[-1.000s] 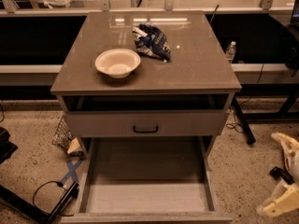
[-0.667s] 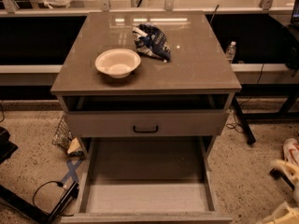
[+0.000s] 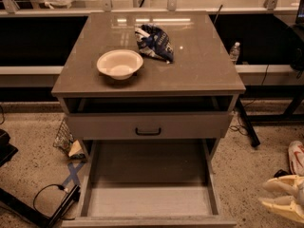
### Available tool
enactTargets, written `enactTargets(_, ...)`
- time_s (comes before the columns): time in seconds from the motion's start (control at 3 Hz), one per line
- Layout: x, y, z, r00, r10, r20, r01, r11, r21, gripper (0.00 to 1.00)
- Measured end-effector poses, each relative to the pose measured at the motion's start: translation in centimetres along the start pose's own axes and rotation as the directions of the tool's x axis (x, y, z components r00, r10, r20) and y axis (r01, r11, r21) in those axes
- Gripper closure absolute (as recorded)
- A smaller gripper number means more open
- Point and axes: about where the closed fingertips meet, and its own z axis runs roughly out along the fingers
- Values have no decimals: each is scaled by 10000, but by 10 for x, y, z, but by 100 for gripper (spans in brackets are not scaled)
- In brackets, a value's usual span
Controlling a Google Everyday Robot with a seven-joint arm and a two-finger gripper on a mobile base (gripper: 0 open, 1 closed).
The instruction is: Close middle drawer
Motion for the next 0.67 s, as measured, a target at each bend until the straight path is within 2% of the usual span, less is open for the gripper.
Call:
enactTargets(0.33, 4, 14, 29, 9993, 50, 379, -33, 9990, -454, 83)
enactTargets(0.67, 31, 43, 72, 9909, 706, 1143, -589, 9930, -1027, 100)
